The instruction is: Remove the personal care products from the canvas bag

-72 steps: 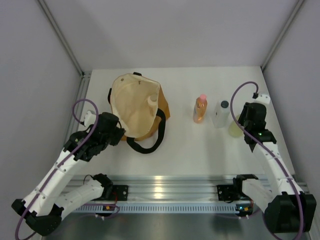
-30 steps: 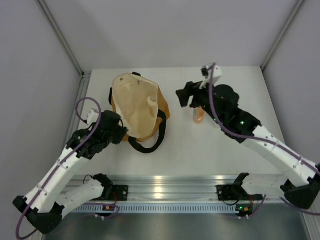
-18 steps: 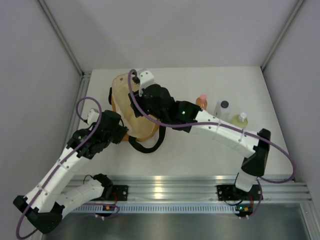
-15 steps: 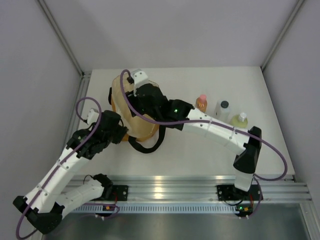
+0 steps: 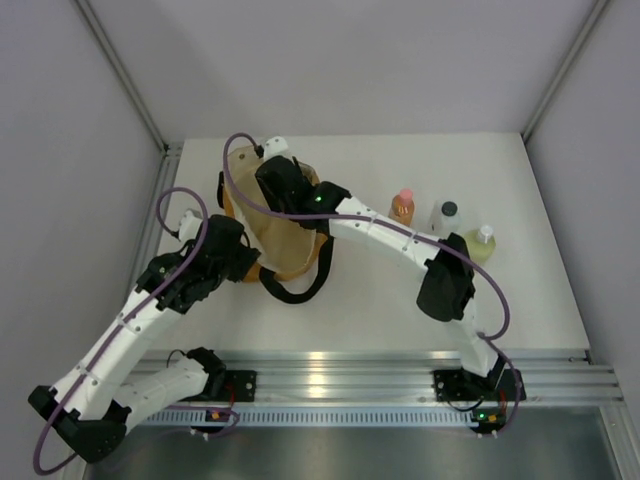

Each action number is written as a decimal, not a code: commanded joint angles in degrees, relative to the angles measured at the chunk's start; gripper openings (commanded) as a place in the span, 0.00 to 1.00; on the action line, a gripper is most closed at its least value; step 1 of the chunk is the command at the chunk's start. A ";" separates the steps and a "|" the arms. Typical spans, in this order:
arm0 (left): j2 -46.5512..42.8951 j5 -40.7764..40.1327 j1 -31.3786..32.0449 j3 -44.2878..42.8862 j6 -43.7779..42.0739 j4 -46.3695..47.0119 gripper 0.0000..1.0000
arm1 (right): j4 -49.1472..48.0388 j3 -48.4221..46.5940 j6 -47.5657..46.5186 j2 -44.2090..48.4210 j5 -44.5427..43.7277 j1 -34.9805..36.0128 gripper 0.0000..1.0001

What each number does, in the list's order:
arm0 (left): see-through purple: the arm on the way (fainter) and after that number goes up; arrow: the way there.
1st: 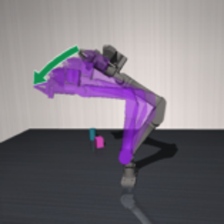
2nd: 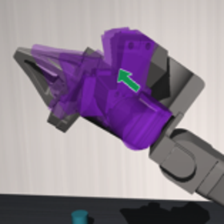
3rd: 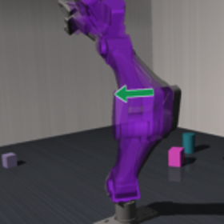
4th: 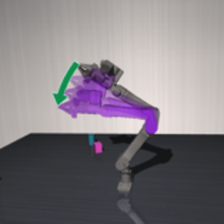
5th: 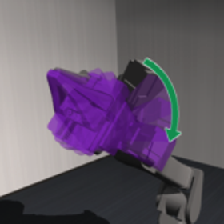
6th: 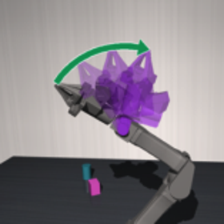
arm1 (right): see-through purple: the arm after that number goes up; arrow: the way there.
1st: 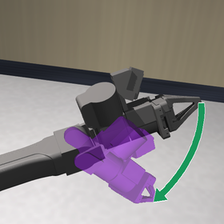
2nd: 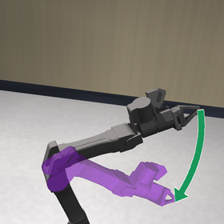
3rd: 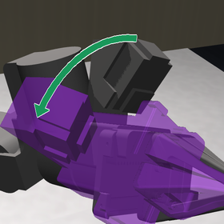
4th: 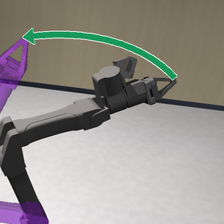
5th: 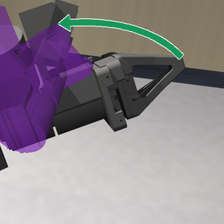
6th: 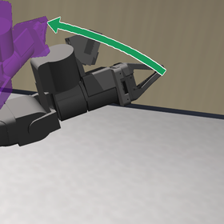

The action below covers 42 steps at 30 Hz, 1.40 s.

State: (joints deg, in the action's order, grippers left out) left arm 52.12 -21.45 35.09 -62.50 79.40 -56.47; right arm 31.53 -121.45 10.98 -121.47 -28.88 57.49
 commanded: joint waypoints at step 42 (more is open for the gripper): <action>-1.49 -2.89 0.15 -2.72 -1.79 3.21 0.00 | 3.10 3.06 3.34 -8.08 4.54 -9.86 0.02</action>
State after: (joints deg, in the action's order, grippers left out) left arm 51.16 -23.44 35.09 -63.99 78.08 -54.39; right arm 31.70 -118.91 11.27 -128.60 -28.36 49.23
